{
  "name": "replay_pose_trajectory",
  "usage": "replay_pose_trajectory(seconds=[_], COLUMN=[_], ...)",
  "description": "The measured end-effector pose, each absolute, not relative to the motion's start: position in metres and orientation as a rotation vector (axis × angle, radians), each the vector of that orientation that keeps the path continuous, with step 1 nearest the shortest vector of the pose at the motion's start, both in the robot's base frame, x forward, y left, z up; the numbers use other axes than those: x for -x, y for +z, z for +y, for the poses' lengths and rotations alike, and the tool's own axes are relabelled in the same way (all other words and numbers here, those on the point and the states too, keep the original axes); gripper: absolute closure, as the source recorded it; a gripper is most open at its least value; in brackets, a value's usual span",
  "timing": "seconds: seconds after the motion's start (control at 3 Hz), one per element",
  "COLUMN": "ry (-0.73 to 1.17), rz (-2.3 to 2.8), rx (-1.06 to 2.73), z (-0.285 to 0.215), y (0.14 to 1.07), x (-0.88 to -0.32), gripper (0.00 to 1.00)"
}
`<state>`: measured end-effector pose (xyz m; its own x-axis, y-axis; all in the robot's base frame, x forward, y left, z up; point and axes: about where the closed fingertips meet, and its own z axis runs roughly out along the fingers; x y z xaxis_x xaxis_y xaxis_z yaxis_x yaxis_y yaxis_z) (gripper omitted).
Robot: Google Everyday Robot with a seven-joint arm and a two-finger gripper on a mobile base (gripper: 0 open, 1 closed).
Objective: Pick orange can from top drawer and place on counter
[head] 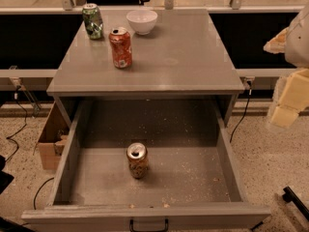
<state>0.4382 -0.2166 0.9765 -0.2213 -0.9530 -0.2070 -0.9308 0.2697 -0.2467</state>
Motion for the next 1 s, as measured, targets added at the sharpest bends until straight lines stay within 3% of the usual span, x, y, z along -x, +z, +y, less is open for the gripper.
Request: replay_pose_trajectory(seconds=[0.67, 1.0], ry=[-0.027, 0.170], rz=[2.190, 2.110], rx=[1.661, 1.585], z=[-0.214, -0.214], y=[0.964, 0.900], x=[-0.441, -0.436], gripper=[0.00, 0.00])
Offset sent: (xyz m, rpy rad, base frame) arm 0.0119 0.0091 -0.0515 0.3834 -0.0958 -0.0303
